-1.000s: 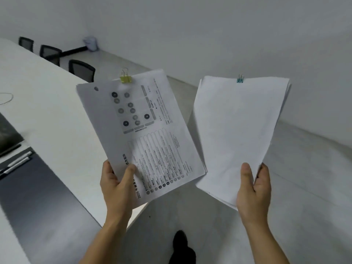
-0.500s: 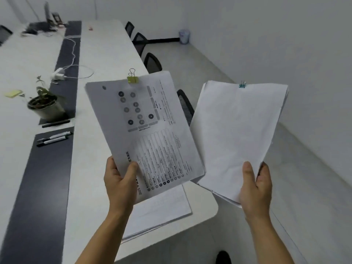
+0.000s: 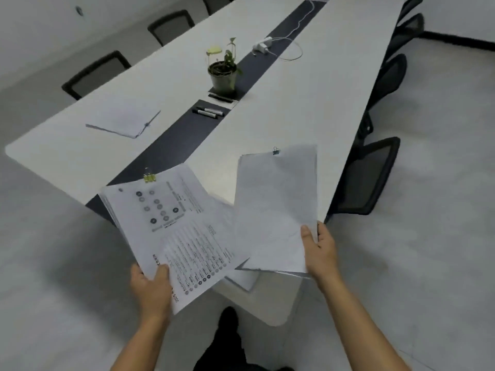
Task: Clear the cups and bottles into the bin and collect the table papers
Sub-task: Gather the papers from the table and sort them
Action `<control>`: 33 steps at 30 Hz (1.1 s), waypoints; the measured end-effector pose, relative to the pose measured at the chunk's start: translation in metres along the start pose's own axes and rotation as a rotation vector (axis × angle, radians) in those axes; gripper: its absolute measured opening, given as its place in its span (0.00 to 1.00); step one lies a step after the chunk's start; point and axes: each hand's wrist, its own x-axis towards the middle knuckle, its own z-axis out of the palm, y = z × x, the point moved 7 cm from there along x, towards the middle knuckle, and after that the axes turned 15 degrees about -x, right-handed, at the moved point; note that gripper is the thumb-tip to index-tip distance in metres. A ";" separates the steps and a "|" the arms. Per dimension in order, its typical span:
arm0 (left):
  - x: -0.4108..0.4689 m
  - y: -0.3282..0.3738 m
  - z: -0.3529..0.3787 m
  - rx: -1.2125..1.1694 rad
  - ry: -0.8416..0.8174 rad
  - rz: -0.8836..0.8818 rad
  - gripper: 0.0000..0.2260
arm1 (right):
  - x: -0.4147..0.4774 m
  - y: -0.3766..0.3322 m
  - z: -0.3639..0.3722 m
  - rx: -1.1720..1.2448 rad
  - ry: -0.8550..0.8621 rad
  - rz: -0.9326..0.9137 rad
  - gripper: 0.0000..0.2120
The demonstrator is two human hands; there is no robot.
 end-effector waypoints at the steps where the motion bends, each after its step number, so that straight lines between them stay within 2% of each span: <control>1: -0.004 -0.010 -0.015 0.031 0.049 -0.014 0.11 | 0.009 0.002 0.011 -0.047 -0.070 -0.001 0.05; 5: -0.008 -0.051 -0.060 0.081 0.210 -0.077 0.10 | 0.041 0.001 0.064 -0.357 -0.371 -0.026 0.05; 7: -0.005 -0.069 -0.072 0.089 0.248 -0.124 0.10 | 0.053 0.001 0.091 -0.438 -0.501 -0.045 0.07; 15: 0.006 -0.100 -0.073 0.011 0.301 -0.225 0.09 | 0.120 0.004 0.159 -0.750 -0.729 -0.175 0.06; 22: 0.000 -0.101 -0.062 -0.043 0.350 -0.228 0.11 | 0.157 0.038 0.190 -1.156 -0.755 -0.272 0.14; 26: -0.011 -0.099 -0.050 -0.091 0.384 -0.221 0.11 | 0.152 0.048 0.193 -1.157 -0.801 -0.211 0.12; 27: -0.014 -0.098 -0.045 -0.094 0.384 -0.221 0.11 | 0.150 0.048 0.192 -1.162 -0.809 -0.197 0.14; 29: -0.019 -0.097 -0.032 -0.099 0.369 -0.213 0.11 | 0.148 0.044 0.187 -1.216 -0.744 -0.251 0.25; 31: -0.022 -0.096 -0.013 -0.108 0.341 -0.211 0.12 | 0.142 0.029 0.178 -1.128 -0.600 -0.320 0.30; 33: -0.024 -0.097 0.010 -0.124 0.306 -0.227 0.11 | 0.129 0.016 0.171 -0.849 -0.594 -0.266 0.28</control>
